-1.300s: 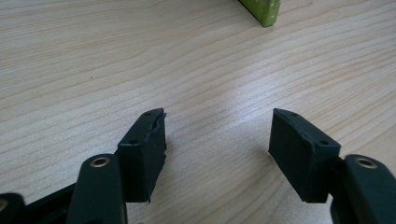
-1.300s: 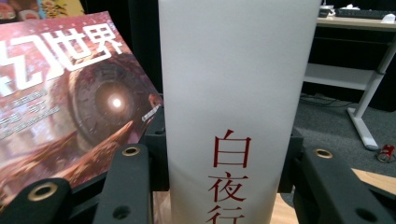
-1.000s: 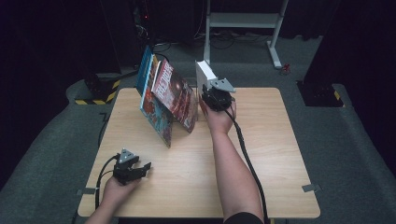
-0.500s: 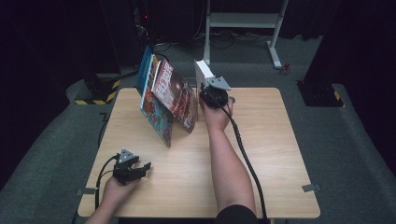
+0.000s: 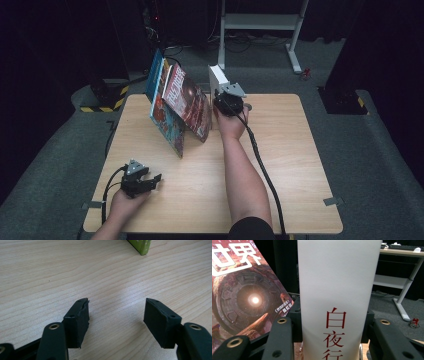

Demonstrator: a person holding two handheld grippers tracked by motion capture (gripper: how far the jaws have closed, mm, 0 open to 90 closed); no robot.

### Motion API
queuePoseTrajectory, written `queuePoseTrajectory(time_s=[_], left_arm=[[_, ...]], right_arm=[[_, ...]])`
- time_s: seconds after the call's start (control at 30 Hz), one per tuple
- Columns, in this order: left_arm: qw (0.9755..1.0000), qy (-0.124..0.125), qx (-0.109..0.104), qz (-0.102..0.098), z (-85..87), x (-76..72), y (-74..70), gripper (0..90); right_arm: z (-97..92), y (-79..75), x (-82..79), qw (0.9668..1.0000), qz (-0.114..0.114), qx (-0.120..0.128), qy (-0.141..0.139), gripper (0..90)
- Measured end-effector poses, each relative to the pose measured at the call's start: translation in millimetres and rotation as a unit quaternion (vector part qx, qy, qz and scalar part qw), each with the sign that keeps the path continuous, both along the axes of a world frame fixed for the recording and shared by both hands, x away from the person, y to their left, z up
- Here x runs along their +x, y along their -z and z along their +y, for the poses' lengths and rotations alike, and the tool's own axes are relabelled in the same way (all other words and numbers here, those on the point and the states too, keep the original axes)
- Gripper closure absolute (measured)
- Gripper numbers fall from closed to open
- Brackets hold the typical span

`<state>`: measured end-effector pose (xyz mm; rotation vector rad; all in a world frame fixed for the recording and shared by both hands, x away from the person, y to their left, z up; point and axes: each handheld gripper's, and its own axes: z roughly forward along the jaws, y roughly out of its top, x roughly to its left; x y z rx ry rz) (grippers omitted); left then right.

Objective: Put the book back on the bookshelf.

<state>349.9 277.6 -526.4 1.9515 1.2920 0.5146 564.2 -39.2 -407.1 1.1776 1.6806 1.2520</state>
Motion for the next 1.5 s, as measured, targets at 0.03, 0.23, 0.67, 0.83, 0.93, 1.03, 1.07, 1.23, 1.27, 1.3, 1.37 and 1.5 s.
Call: queuePoseTrajectory(time_s=[0.03,0.23,0.67,0.83,0.93,1.03,1.07,1.23,1.27,1.3,1.37,1.5], left_arm=[[1.0,0.0,0.0,0.0,0.0,0.0,0.0,37.0],[1.0,-0.001,-0.001,0.0,-0.2,-0.1,0.0,37.1],[1.0,0.0,0.004,-0.002,0.0,0.2,-0.1,37.3],[1.0,-0.002,0.002,-0.002,-0.8,-0.1,0.1,37.3],[1.0,-0.002,0.003,-0.002,-1.3,-0.2,0.1,37.2],[1.0,-0.001,0.003,-0.002,-1.1,-0.2,0.1,37.2],[1.0,-0.002,0.003,-0.001,-1.2,-0.3,0.1,37.2],[1.0,-0.001,0.003,-0.001,-1.3,-0.3,0.0,37.2],[1.0,-0.001,0.004,-0.002,-1.2,-0.3,0.0,37.2],[1.0,-0.001,0.003,-0.002,-1.3,-0.3,0.1,37.2],[1.0,-0.001,0.004,-0.001,-1.2,-0.4,-0.1,37.2],[1.0,-0.001,0.004,0.0,-1.3,-0.5,-0.1,37.2]], right_arm=[[-0.2,0.3,0.0,1.0,0.0,0.001,-0.001,54.8],[-1.1,3.1,0.2,1.0,0.0,0.003,-0.001,54.7],[-3.1,7.9,-6.1,1.0,0.002,0.005,-0.002,54.2],[-5.6,11.2,-11.7,1.0,0.006,0.007,-0.001,53.9],[-5.7,11.8,-14.9,0.9999,0.012,0.003,0.001,53.8],[-4.9,12.6,-18.7,0.9998,0.017,-0.004,0.0,53.7],[-5.1,13.1,-19.8,0.9998,0.018,-0.005,0.0,53.7],[-7.2,16.0,-25.2,0.9997,0.024,-0.006,0.001,53.5],[-7.4,16.7,-26.3,0.9997,0.025,-0.006,0.001,53.5],[-7.9,17.3,-27.4,0.9996,0.026,-0.007,0.001,53.5],[-9.3,17.8,-28.8,0.9995,0.03,-0.008,0.001,53.4],[-13.1,18.1,-29.0,0.9993,0.037,0.004,0.002,53.2]])
